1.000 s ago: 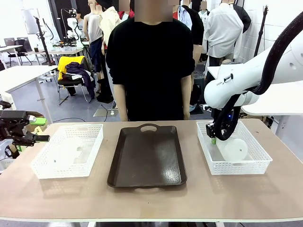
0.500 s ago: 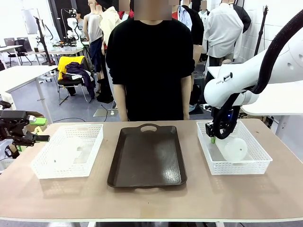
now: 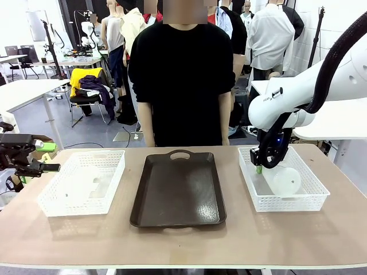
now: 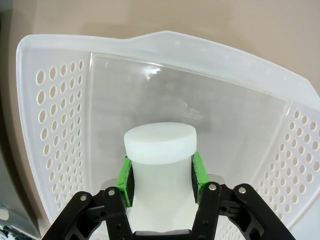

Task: Prepare the laboratory tools.
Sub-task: Pick up the Big flask that the person points to, then while moving the picked Big flask to the Handle tray indicated by the person, stop as directed by the person.

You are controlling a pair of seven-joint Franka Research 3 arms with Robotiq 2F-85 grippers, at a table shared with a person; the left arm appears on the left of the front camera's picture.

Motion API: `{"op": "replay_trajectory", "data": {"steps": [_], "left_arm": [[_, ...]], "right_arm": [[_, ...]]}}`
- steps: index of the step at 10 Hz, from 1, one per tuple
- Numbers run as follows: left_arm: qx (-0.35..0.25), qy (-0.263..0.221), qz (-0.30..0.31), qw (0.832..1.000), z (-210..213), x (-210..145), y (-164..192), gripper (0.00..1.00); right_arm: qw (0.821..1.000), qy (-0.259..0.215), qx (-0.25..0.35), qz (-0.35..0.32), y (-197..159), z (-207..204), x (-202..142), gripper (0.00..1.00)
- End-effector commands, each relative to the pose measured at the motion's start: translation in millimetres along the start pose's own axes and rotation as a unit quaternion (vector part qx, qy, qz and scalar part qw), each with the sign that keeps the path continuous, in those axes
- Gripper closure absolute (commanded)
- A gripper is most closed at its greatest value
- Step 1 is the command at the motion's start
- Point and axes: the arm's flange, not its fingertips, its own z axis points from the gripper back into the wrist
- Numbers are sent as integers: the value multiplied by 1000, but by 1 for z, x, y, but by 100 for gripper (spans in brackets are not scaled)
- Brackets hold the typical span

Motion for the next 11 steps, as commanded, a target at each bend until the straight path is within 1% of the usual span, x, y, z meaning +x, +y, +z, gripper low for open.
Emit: {"op": "replay_trajectory", "data": {"steps": [1, 11], "left_arm": [[-7, -6, 2, 1000, 0, 1, -1, 0], [-7, -6, 2, 1000, 0, 1, -1, 0]], "right_arm": [[1000, 0, 1, 2, 1, 0, 1, 100], [1000, 0, 1, 2, 1, 0, 1, 100]]}}
